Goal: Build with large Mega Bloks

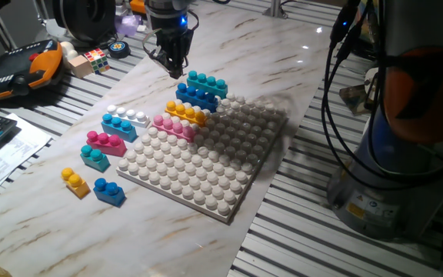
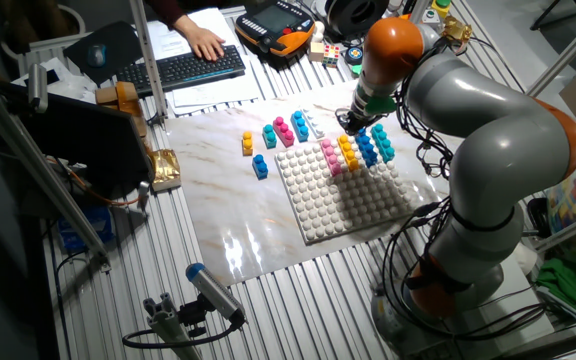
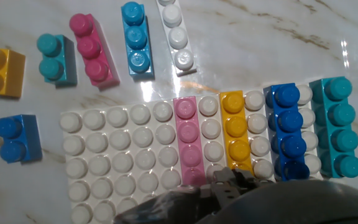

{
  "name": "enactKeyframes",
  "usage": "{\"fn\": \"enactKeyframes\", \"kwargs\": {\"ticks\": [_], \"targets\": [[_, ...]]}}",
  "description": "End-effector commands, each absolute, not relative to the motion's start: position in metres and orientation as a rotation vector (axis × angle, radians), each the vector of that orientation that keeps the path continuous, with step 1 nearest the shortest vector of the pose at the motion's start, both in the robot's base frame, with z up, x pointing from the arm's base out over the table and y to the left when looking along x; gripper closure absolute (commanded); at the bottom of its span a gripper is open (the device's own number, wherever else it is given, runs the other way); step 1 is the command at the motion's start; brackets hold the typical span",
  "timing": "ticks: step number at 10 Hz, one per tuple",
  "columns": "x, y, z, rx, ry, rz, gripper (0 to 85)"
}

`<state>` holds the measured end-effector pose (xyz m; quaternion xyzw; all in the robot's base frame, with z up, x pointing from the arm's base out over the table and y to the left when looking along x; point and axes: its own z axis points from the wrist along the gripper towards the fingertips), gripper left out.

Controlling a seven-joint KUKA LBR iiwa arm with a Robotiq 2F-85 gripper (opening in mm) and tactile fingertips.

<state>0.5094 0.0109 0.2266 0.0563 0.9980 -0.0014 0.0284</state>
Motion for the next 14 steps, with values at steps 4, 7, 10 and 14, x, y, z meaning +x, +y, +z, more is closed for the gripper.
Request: {"fn": "enactKeyframes", "kwargs": {"ticks": [4, 7, 10, 14], "targets": [[0.5093, 0.0096, 0.227, 0.167, 3.081, -0.007, 84.3], [0.5091, 0.0099, 0.2274, 0.162, 3.081, -0.007, 84.3], [0.5089, 0.0101, 0.2276, 0.162, 3.083, -0.01, 84.3], [0.5086, 0.0116, 0.2281, 0.161, 3.109, -0.005, 84.3]]}}
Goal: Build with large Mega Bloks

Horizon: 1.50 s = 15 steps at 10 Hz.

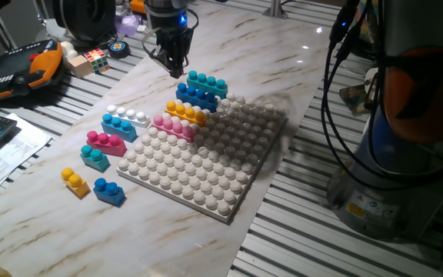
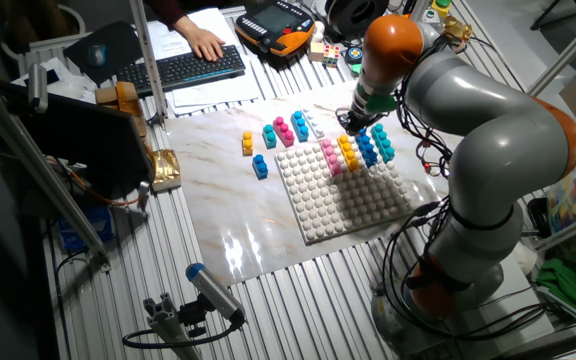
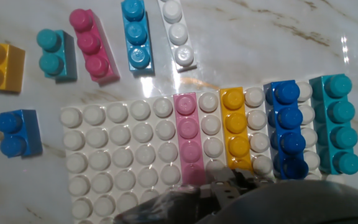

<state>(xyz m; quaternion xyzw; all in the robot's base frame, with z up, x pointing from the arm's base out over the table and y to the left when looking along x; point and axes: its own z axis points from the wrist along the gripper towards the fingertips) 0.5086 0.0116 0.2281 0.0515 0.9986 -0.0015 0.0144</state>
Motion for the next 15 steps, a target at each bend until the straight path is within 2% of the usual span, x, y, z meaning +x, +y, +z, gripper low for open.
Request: {"fn": "enactKeyframes", "kwargs": {"ticks": [1, 15], "targets": [[0.5086, 0.0123, 0.2284, 0.157, 3.114, -0.005, 84.3], [0.5081, 0.0155, 0.2298, 0.101, 3.118, -0.059, 84.3]]}}
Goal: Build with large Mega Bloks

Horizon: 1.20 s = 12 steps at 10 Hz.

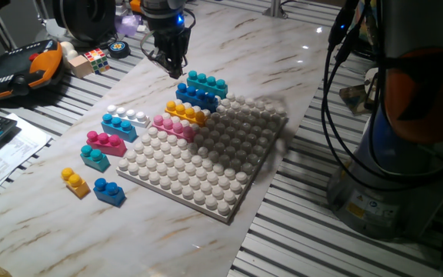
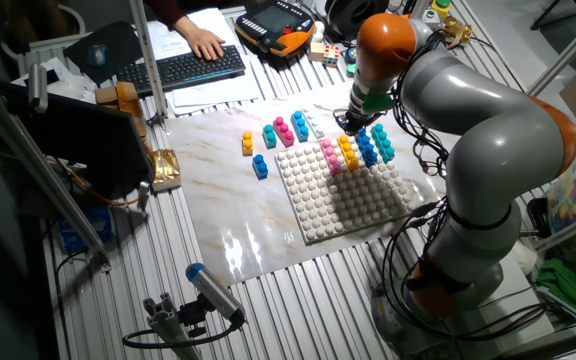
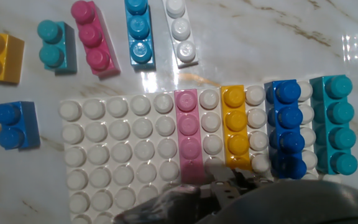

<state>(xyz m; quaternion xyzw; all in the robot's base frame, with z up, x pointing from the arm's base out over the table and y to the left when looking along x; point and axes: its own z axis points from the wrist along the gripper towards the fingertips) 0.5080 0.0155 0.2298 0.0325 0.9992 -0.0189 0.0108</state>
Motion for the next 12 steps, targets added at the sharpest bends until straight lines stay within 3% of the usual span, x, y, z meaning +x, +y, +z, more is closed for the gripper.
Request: {"fn": "enactKeyframes", "kwargs": {"ticks": [1, 12], "targets": [[0.508, 0.0156, 0.2298, 0.099, 3.116, -0.066, 84.3], [0.5079, 0.0205, 0.2302, 0.109, 3.117, -0.073, 84.3]]}}
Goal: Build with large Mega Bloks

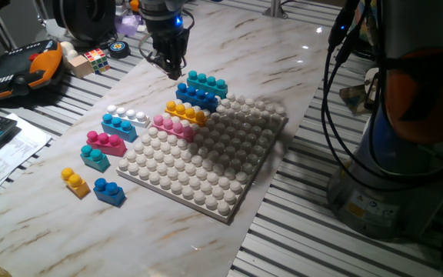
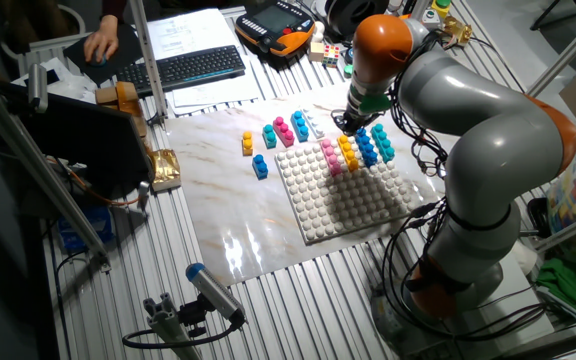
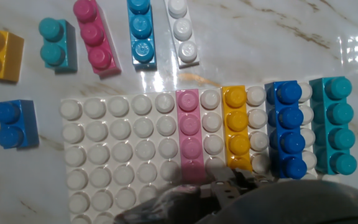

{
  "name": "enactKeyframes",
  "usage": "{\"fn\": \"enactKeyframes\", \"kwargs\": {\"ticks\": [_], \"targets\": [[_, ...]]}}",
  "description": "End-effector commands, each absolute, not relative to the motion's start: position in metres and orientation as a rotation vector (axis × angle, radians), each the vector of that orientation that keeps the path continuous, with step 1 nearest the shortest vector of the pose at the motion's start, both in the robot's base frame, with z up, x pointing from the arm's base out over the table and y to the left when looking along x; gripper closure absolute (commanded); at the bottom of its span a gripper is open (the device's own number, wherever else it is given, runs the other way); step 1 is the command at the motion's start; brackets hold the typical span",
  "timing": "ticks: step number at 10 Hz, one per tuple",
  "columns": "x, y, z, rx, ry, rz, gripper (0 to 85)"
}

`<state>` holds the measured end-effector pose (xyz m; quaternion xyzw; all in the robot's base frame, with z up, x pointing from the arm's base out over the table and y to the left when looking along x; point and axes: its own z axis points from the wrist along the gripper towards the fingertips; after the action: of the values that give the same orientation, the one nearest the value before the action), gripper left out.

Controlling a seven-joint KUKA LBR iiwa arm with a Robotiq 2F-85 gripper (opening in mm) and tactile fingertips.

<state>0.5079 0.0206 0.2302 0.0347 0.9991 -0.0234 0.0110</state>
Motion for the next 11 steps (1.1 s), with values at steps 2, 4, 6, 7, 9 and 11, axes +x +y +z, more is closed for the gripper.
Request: {"fn": "enactKeyframes", "kwargs": {"ticks": [2, 4, 6, 7, 9, 11], "targets": [[0.5079, 0.0214, 0.2304, 0.109, 3.117, -0.073, 84.3], [0.5069, 0.0222, 0.2312, 0.109, 3.118, -0.073, 84.3], [0.5067, 0.0226, 0.2315, 0.106, 3.118, -0.075, 84.3], [0.5066, 0.0227, 0.2316, 0.106, 3.118, -0.075, 84.3], [0.5067, 0.0229, 0.2316, 0.106, 3.118, -0.075, 84.3], [0.5069, 0.023, 0.2315, 0.106, 3.118, -0.075, 84.3]]}}
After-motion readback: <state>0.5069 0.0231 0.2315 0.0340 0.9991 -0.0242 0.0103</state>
